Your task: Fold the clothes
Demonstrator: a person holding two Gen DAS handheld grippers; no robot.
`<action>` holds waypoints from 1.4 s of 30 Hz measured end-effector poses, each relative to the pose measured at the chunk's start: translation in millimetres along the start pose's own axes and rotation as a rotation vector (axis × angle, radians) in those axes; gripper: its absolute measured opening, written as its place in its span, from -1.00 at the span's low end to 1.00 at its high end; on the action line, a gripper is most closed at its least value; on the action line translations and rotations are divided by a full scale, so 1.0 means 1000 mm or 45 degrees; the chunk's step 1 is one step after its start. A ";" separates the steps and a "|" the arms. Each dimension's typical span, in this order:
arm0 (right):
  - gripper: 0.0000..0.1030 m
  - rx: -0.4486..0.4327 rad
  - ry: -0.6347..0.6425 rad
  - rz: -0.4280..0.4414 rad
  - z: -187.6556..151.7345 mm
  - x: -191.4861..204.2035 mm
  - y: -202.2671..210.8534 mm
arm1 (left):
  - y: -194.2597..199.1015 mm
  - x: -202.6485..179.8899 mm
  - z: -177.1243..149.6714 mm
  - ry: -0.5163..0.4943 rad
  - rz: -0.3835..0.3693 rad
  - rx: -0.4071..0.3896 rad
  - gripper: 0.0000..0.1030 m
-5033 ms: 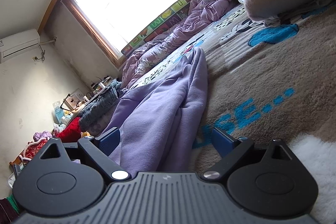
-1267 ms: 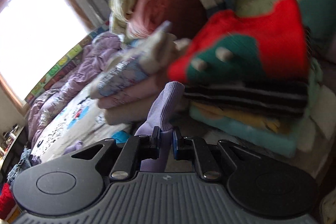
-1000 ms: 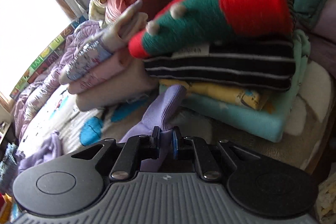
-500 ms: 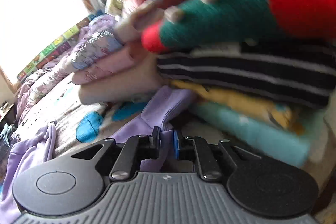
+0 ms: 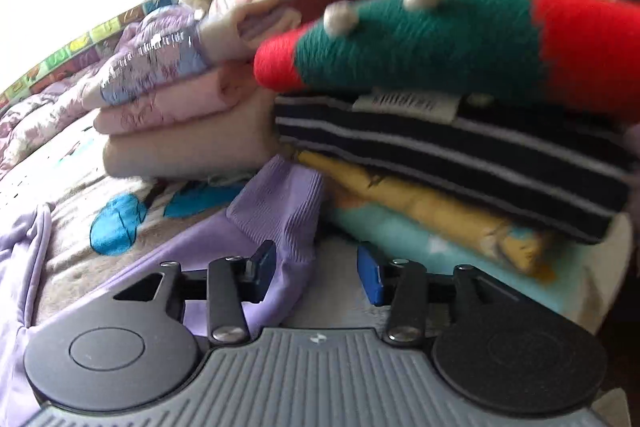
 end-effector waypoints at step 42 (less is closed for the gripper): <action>0.13 -0.104 0.811 0.658 -0.160 0.147 0.228 | 0.087 -0.140 -0.137 -0.729 -0.323 0.348 0.79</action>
Point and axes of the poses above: each gripper's, at about its wrist camera, not at the fingertips, and y roughly against the way its jaws point, x to its left, z to its top, the point moved 2 cm from there along -y, roughly the way its jaws point, and after that the axes turned 13 degrees about -z, right-handed, at the moved point
